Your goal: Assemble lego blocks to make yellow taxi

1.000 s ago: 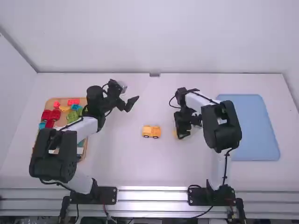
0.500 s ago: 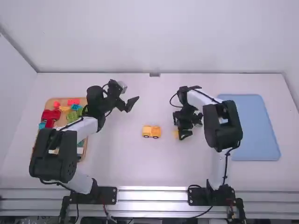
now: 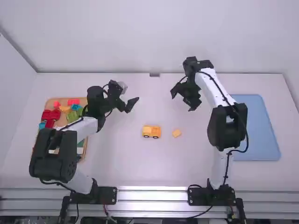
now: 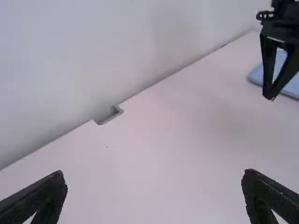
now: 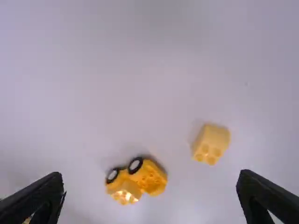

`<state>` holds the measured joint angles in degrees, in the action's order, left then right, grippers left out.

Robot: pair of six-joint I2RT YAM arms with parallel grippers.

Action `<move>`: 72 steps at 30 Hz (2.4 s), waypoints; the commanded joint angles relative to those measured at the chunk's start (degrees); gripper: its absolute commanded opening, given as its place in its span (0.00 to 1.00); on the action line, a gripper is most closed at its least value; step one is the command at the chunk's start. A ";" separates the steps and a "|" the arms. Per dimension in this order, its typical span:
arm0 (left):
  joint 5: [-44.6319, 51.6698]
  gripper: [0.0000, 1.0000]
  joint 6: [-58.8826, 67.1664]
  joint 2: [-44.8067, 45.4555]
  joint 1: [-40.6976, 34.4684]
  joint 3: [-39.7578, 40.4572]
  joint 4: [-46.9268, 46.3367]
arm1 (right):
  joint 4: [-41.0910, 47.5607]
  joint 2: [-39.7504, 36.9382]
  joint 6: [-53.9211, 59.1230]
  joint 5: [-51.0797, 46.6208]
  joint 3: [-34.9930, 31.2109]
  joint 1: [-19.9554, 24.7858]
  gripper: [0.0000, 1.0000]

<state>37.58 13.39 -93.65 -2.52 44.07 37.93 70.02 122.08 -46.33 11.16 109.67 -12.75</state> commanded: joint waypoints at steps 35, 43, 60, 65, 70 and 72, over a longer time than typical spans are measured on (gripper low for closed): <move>3.52 0.99 6.21 0.11 0.24 -0.37 -9.31 | -6.95 0.39 118.88 24.48 -6.58 -1.62 0.98; 16.83 0.99 24.96 0.11 -0.37 -0.39 -18.14 | -18.27 0.39 125.85 35.98 -14.10 4.04 0.99; 24.52 0.99 40.06 0.11 -0.11 -2.14 -23.30 | -12.90 0.42 152.28 42.75 -25.99 9.90 0.99; 24.57 0.99 40.04 0.11 -0.15 -2.16 -23.43 | -7.82 0.42 154.70 39.30 -23.39 10.91 0.99; 24.55 0.99 40.04 0.11 -0.13 -2.16 -23.98 | -10.21 0.42 156.52 38.95 -27.06 10.58 0.99; 24.52 0.99 40.04 0.11 -0.15 -2.16 -23.71 | -11.41 0.42 157.46 38.93 -28.24 10.10 0.99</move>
<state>60.05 52.62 -93.65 -2.79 42.19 14.20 58.57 122.15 108.71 49.74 83.29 -2.02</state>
